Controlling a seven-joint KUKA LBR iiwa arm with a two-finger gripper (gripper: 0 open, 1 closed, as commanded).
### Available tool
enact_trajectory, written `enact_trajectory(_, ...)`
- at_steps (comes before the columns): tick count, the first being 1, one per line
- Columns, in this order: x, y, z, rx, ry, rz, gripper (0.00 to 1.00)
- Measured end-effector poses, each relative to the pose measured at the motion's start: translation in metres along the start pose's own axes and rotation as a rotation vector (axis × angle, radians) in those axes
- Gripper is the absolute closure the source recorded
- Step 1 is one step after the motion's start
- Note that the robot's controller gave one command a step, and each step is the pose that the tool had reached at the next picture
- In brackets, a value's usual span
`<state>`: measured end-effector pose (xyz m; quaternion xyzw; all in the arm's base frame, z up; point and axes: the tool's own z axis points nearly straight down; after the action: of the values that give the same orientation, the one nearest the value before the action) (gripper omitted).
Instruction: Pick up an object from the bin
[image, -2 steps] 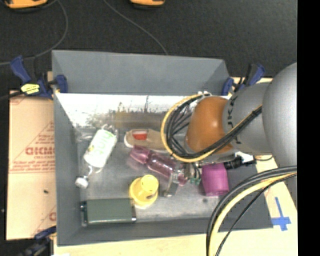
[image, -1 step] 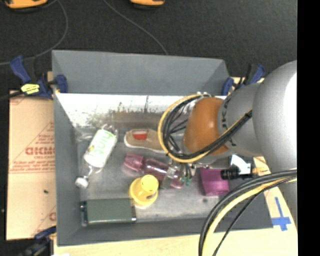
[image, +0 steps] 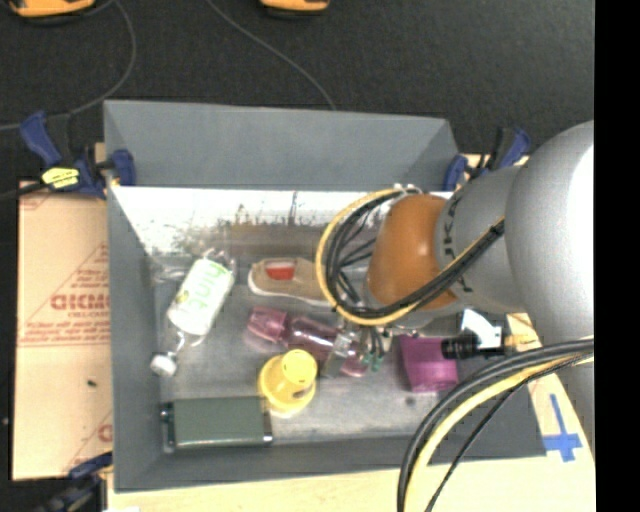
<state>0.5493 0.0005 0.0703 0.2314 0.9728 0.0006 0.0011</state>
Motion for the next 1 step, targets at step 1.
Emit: enact_trajectory(1,0.0008,-0.0004,-0.0023,0.001,0.003,-0.001,1.0)
